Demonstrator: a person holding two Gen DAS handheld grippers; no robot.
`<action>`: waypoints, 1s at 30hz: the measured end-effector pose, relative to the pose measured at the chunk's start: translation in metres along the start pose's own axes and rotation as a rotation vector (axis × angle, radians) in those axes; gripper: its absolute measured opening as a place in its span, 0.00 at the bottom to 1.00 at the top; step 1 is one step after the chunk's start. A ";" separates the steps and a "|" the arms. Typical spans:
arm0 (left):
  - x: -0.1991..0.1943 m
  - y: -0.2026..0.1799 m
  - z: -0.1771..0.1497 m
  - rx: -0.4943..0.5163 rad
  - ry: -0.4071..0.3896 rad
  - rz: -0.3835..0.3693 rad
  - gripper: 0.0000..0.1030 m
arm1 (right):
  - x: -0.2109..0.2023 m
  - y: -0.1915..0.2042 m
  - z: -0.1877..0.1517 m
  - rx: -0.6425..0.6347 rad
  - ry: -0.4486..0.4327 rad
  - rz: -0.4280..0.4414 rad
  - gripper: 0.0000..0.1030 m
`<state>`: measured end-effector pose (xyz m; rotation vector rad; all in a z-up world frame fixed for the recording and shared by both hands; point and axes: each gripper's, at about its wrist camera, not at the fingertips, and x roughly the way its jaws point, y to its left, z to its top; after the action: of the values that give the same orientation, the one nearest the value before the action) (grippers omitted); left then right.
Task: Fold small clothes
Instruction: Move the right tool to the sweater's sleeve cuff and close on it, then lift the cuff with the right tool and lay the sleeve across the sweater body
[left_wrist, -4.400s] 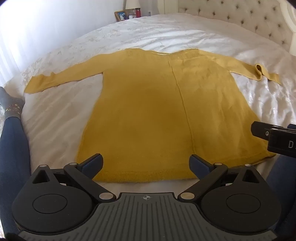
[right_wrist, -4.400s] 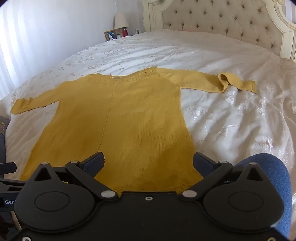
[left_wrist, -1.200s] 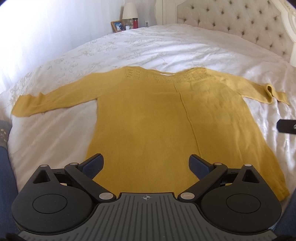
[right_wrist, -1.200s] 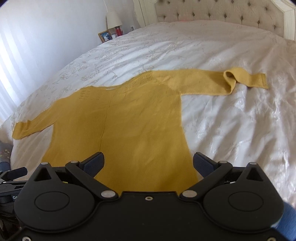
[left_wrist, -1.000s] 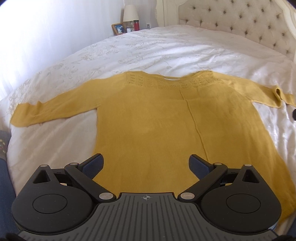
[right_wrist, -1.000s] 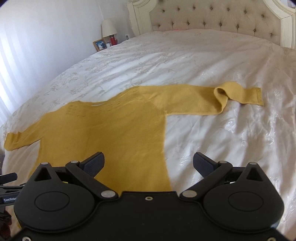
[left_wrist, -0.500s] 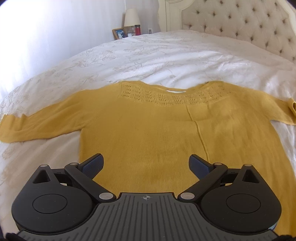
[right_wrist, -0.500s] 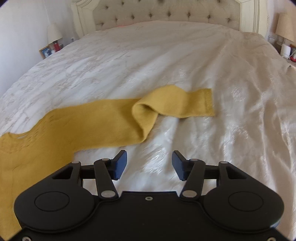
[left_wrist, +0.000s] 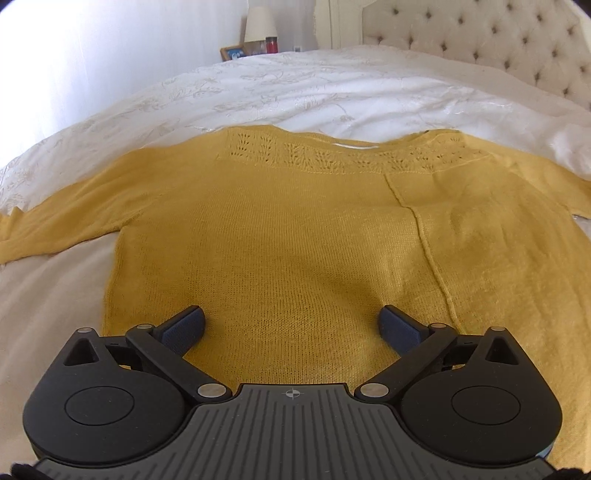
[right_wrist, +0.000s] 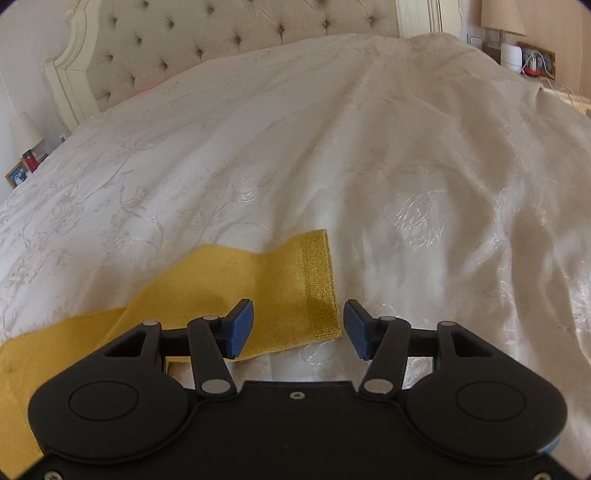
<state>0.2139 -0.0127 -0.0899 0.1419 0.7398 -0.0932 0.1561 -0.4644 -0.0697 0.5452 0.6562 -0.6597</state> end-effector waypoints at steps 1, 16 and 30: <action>0.000 0.000 -0.001 0.000 -0.002 0.000 1.00 | 0.006 -0.003 0.000 0.014 0.013 0.009 0.59; 0.000 0.001 0.010 0.006 0.034 -0.016 0.98 | -0.021 -0.006 0.032 0.000 -0.016 0.066 0.18; -0.040 0.048 0.021 -0.068 0.016 -0.070 0.91 | -0.156 0.168 0.071 -0.276 -0.143 0.384 0.18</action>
<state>0.2050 0.0322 -0.0424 0.0520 0.7626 -0.1333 0.2056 -0.3396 0.1287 0.3492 0.4796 -0.2384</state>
